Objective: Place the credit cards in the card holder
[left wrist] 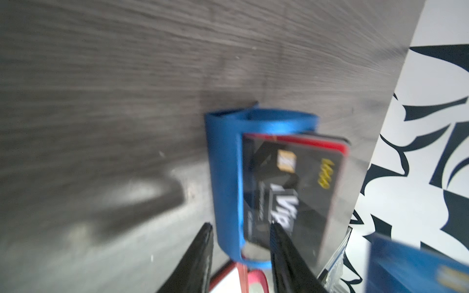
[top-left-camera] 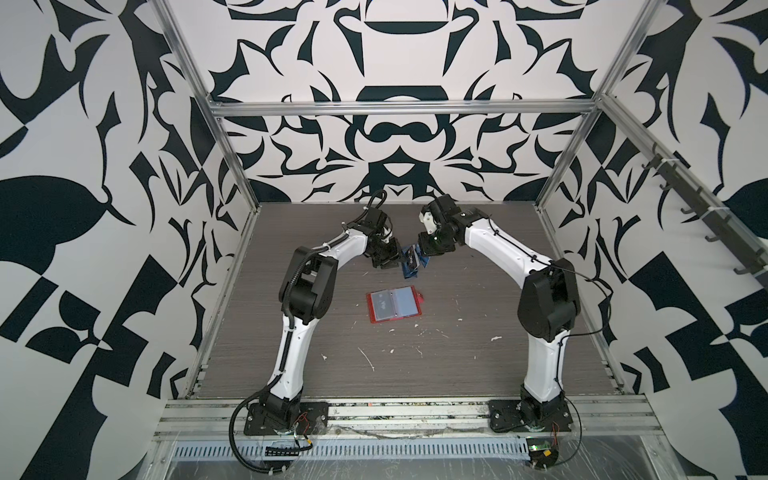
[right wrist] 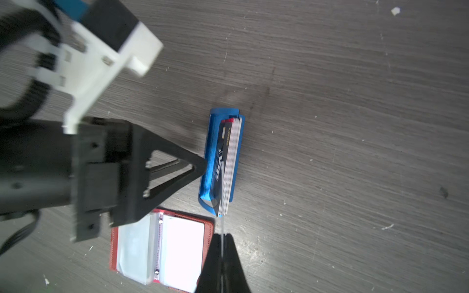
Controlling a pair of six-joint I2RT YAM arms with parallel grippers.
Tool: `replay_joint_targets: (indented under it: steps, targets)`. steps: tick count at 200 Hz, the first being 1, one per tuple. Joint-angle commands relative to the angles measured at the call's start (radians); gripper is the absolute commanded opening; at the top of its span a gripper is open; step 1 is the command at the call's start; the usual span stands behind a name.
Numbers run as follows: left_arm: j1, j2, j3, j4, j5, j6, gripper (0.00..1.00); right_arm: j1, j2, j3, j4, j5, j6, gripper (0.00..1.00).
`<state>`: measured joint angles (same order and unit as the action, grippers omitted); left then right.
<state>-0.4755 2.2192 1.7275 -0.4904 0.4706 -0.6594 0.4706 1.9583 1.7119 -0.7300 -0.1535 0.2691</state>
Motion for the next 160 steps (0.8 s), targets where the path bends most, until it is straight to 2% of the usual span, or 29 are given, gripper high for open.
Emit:
replay_joint_targets:
  steps: [1, 85, 160]
  targets:
    - [-0.006, -0.119, -0.065, 0.006, -0.035, 0.031, 0.42, 0.0, -0.088, -0.078, 0.081, -0.045, 0.037, 0.0]
    - [-0.01, -0.387, -0.455, 0.123, -0.17, -0.003, 0.42, 0.002, -0.248, -0.376, 0.256, -0.197, 0.123, 0.0]
    - [-0.01, -0.564, -0.691, 0.154, -0.284, -0.027, 0.42, 0.042, -0.3, -0.594, 0.456, -0.28, 0.199, 0.0]
